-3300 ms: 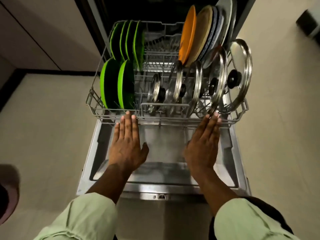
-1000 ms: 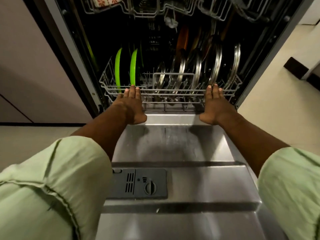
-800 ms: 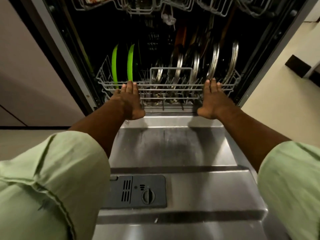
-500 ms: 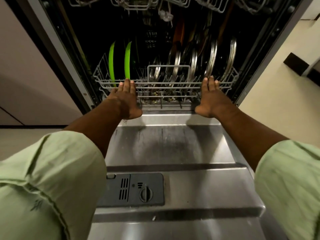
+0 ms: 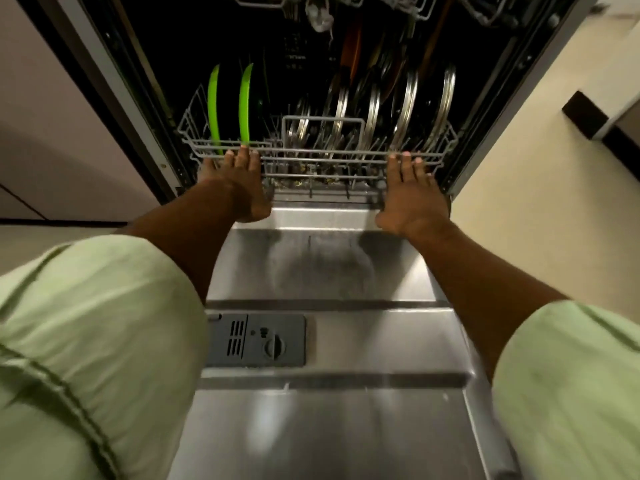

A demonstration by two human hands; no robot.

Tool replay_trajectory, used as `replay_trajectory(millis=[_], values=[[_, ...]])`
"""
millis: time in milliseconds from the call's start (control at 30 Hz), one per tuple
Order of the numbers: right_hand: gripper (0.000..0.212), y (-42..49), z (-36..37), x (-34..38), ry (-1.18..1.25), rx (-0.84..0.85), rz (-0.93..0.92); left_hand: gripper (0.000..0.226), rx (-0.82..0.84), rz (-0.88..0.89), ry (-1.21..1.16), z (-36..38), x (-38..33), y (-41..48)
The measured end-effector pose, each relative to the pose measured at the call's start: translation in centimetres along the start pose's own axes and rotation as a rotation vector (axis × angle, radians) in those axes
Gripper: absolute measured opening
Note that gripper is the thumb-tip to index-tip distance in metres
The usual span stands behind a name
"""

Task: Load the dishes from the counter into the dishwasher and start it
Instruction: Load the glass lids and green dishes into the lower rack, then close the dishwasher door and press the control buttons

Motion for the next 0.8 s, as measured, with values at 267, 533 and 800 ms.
replay_trajectory(millis=[267, 533, 800], values=[[0.084, -11.2, -0.2, 3.4, -0.020, -0.163, -0.093, 0.078, -0.178, 0.155, 0.008, 1.1, -5.9, -10.8], [0.083, -21.5, 1.0, 4.2, 0.049, 0.002, -0.085, 0.076, -0.074, 0.209, 0.012, 4.2, -4.8, -22.4], [0.081, -32.4, 1.5, 6.3, 0.026, 0.200, -0.055, 0.071, 0.106, 0.184, 0.025, 8.4, -4.6, -32.8]])
Point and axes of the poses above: each hand's wrist, its own y-axis towards the middle knuckle, its own z-axis out of the palm, x = y × z, the point moved 8 cm from there along y, towards the middle knuckle, and after that the axes turned 12 degrees about x, right-handed, at the moved point
